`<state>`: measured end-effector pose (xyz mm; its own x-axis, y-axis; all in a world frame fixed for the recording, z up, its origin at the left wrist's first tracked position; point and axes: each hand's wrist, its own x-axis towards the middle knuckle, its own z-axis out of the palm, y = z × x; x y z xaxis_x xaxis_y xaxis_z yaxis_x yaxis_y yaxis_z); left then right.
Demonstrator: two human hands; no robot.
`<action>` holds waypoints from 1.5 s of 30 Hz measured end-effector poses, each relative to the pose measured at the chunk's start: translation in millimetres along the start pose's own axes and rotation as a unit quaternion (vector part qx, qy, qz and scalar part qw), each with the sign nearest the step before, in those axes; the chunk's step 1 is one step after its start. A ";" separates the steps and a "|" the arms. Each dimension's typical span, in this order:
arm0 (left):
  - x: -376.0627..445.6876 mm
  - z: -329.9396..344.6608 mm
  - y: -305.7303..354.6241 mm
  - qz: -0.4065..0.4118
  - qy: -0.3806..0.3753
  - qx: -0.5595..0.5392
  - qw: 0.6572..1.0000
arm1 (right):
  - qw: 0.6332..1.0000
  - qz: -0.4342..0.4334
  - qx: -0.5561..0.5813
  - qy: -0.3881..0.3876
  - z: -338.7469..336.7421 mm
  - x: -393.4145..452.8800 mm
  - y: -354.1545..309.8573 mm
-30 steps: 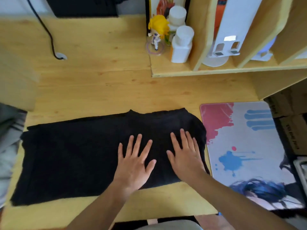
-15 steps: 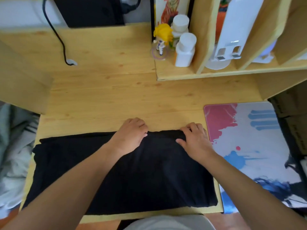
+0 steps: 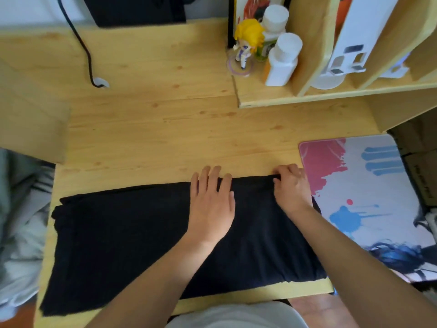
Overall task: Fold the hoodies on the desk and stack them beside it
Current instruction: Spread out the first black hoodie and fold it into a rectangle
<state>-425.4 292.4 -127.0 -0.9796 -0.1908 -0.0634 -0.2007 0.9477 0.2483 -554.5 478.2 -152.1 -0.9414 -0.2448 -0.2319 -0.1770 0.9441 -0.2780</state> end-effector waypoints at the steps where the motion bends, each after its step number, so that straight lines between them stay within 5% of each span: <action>1: -18.9 3.2 2.0 0.003 -0.029 0.003 1.000 | 0.999 0.026 -0.016 0.030 2.6 -5.3 -6.4; 3: -42.5 17.9 -6.9 -0.012 -0.095 0.022 0.995 | 0.992 0.019 -0.028 0.123 7.4 -20.6 -27.0; 5: -42.3 29.7 -23.0 -0.010 -0.123 0.005 0.992 | 0.982 -0.095 0.025 0.161 17.9 -42.8 -60.5; 8: -30.9 15.7 -50.3 0.005 -0.088 -0.075 0.993 | 0.970 -0.220 0.096 -0.040 42.4 -73.4 -105.6; 10: -35.6 -4.2 -87.7 -0.049 0.003 -0.067 0.997 | 0.974 -0.198 0.060 -0.093 54.9 -77.8 -120.4; 12: -49.9 -24.7 -144.7 -0.136 0.041 -0.021 0.990 | 0.982 -0.184 0.009 -0.050 58.2 -73.5 -138.4; 16: -70.7 -54.1 -257.4 -0.187 -0.025 0.062 0.980 | 0.966 -0.250 -0.064 0.012 71.2 -49.9 -167.8; 20: -73.2 -72.7 -303.9 -0.092 -0.106 0.048 0.989 | 0.972 -0.231 -0.018 0.040 87.7 -32.2 -161.7; 24: -64.3 -88.2 -307.0 -0.054 -0.041 0.015 0.998 | 0.959 -0.250 0.068 0.116 96.4 -31.5 -155.6; 28: -49.6 -73.7 -317.3 -0.066 -0.081 0.102 0.989 | 0.952 -0.264 0.051 0.147 102.0 -30.5 -156.2; 34: -40.0 -52.5 -287.6 -0.177 -0.030 0.208 0.961 | 0.949 -0.274 0.032 0.152 101.4 -15.2 -158.6; 37: -57.4 -48.4 -233.8 -0.066 0.028 0.131 0.989 | 0.951 -0.260 0.031 0.164 104.3 -15.5 -161.8; 40: -84.2 -22.0 -187.9 0.038 -0.068 0.070 0.995 | 0.967 -0.196 -0.006 0.165 94.7 -22.5 -172.2; 43: -86.4 5.3 -191.2 -0.053 -0.117 0.066 0.989 | 0.971 -0.188 -0.036 0.144 79.6 -62.0 -198.4; 45: -79.6 9.6 -193.2 -0.073 -0.116 0.069 0.988 | 0.981 -0.181 -0.049 0.056 80.5 -107.3 -210.8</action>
<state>-308.5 127.0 -179.2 -0.9074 -0.2796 -0.3137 -0.3207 0.9432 0.0869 -393.1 287.7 -143.6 -0.8360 -0.5480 -0.0292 -0.5278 0.8174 -0.2309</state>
